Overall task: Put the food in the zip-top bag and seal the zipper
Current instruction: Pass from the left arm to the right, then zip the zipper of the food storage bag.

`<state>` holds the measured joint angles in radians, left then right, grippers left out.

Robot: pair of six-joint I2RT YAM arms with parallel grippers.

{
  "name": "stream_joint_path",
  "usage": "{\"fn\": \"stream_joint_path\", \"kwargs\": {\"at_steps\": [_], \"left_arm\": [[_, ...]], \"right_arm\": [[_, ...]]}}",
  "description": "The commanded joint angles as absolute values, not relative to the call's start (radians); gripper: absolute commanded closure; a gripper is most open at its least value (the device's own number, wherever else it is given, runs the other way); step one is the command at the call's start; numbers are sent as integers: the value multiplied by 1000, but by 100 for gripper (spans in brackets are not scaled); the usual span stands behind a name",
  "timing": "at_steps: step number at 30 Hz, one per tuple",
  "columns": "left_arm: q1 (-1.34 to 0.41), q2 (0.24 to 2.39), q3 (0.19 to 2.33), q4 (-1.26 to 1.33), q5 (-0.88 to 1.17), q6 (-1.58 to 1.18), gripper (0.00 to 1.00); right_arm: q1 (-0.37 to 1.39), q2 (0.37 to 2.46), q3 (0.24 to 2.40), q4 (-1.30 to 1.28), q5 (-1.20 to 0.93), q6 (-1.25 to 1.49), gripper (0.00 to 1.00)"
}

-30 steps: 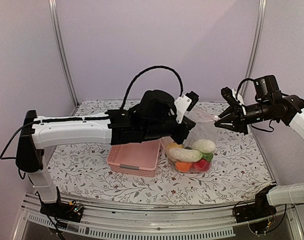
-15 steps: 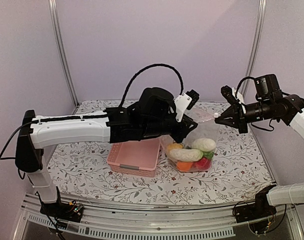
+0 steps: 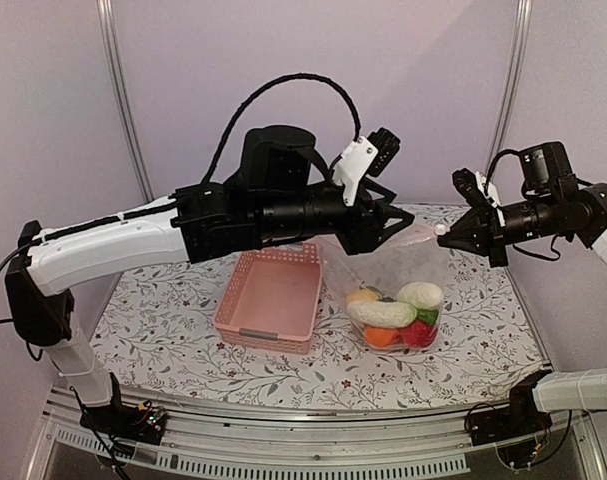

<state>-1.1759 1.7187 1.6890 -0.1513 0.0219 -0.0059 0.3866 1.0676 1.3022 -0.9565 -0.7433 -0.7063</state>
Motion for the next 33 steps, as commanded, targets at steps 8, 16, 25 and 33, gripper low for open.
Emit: {"fn": "stream_joint_path", "kwargs": {"at_steps": [8,16,25,33], "left_arm": [[-1172,1911,1875,-172,264,49,45],[-1171,1980,1956,-224,366,82,56],[-1171,1996,1970,-252,372,83,70],[-1167,2005,1980,-256,356,81,75]], "right_arm": [[401,1053,1336,-1080,-822,-787,100],[400,1037,1326,-1076,-820,-789,100],[401,1037,1331,-1071,-821,-784,100],[400,1040,1328,-1069,-816,-781,100]]}}
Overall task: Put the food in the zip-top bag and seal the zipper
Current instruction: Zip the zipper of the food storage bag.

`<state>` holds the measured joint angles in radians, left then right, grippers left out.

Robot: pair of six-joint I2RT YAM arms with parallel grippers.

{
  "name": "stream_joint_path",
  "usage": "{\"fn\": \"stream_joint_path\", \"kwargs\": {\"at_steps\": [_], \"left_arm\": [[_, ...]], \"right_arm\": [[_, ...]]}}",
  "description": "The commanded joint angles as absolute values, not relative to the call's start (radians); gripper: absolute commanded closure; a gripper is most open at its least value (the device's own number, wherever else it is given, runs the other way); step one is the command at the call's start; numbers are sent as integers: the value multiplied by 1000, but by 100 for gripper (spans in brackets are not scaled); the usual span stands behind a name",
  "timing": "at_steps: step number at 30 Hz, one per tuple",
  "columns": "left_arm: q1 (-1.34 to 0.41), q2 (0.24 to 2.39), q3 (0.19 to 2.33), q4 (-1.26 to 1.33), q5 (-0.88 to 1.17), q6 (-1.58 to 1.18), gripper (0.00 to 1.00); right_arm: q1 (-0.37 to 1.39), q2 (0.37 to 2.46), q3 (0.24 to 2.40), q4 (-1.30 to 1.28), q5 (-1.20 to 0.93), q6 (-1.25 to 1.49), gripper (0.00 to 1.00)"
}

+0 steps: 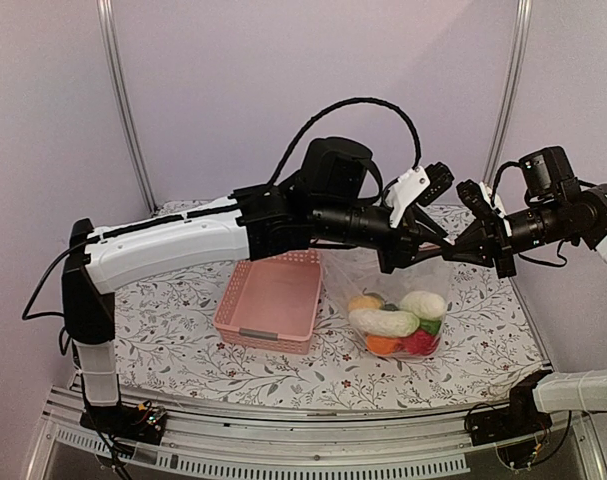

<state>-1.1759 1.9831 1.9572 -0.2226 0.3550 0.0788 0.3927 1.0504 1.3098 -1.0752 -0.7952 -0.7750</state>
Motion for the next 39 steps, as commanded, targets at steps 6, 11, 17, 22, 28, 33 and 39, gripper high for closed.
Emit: {"fn": "stream_joint_path", "kwargs": {"at_steps": [6,11,17,22,28,33,39], "left_arm": [[-1158,2022,2003,-275,334,69,71],[-1148,2038,2023,-302,358,66,73],[-1139,2062,2057,-342,390,68,77],[-1136,2080,2082,-374,398,74,79],[-1132,2087,2103,-407,406,78,87],[-1129,2075,2103,-426,398,66,91],[-1124,2056,2094,-458,357,38,92]], "right_arm": [[400,1042,1324,-1071,-814,-781,100],[401,1046,1330,-1071,-816,-779,100],[400,1047,1328,-1064,-813,-777,100],[400,1049,1326,-1060,-810,-775,100],[400,1048,1325,-1033,-797,-757,100],[400,1048,1328,-952,-725,-693,100],[372,1077,1344,-895,-677,-616,100]]}}
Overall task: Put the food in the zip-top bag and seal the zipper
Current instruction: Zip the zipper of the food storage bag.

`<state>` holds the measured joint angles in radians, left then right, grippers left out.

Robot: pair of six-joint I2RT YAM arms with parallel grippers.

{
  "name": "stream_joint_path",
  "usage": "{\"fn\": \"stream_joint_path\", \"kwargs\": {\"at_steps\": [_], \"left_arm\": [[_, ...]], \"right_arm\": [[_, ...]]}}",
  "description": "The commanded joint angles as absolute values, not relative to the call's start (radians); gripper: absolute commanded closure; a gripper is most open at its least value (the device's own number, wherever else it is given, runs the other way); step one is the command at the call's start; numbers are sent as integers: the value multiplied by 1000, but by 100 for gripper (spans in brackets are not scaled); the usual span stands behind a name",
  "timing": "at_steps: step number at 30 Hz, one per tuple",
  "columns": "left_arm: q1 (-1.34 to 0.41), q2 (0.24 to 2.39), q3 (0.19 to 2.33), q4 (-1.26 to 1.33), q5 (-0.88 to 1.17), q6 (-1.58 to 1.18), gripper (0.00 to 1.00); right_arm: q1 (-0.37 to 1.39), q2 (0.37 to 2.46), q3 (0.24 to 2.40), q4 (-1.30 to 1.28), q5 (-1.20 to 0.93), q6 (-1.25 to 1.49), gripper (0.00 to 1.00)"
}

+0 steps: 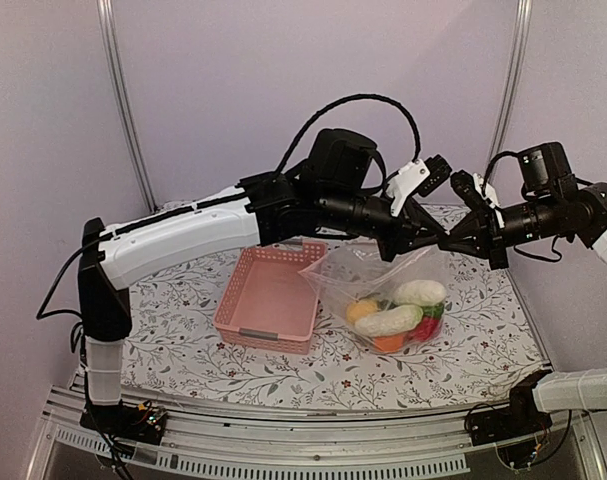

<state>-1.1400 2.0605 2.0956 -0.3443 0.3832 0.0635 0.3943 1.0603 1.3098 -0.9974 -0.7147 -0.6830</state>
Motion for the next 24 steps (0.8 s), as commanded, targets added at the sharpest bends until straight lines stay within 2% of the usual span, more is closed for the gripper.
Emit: {"fn": "stream_joint_path", "kwargs": {"at_steps": [1,24], "left_arm": [[-1126,2052,2093,-466,345,36,92],[-1103,1959,2015,-558,206,25,93]], "right_arm": [[364,1081,1344,-890,-679,-610,100],[200,1101,1358,-801,-726,-547,100]]}}
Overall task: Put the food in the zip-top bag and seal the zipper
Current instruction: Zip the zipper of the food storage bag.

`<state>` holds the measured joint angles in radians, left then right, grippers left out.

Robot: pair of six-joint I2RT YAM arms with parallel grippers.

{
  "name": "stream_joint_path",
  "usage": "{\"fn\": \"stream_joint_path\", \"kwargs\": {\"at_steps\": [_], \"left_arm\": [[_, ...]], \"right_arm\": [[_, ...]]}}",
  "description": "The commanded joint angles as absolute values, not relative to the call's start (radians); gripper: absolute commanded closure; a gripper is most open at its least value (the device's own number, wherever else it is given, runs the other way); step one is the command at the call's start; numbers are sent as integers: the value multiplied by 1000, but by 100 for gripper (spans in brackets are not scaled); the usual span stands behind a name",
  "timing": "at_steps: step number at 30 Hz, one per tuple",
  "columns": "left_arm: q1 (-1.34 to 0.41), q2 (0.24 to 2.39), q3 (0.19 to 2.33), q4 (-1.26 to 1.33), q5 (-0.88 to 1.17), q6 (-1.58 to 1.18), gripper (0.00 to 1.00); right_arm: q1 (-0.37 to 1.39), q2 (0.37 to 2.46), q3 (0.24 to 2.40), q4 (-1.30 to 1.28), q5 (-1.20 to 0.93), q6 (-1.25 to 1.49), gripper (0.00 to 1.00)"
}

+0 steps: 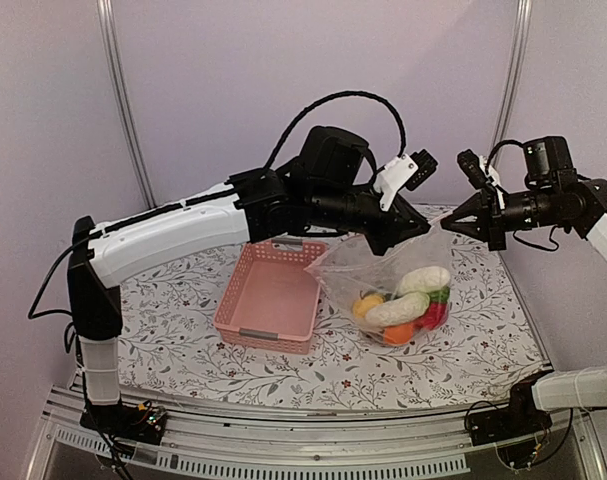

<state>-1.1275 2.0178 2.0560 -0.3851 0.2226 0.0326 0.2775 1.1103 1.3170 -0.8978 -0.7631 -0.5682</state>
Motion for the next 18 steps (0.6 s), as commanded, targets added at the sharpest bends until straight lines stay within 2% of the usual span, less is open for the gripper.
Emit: {"fn": "stream_joint_path", "kwargs": {"at_steps": [1,18], "left_arm": [[-1102,1953,2003,-558,201,24,93],[-1072,1815,1700,-516,167,-23,92]], "right_arm": [[183,1103,1358,-795,-731,-546,100],[33,1151,1335,-746,-776,-548,100]]}}
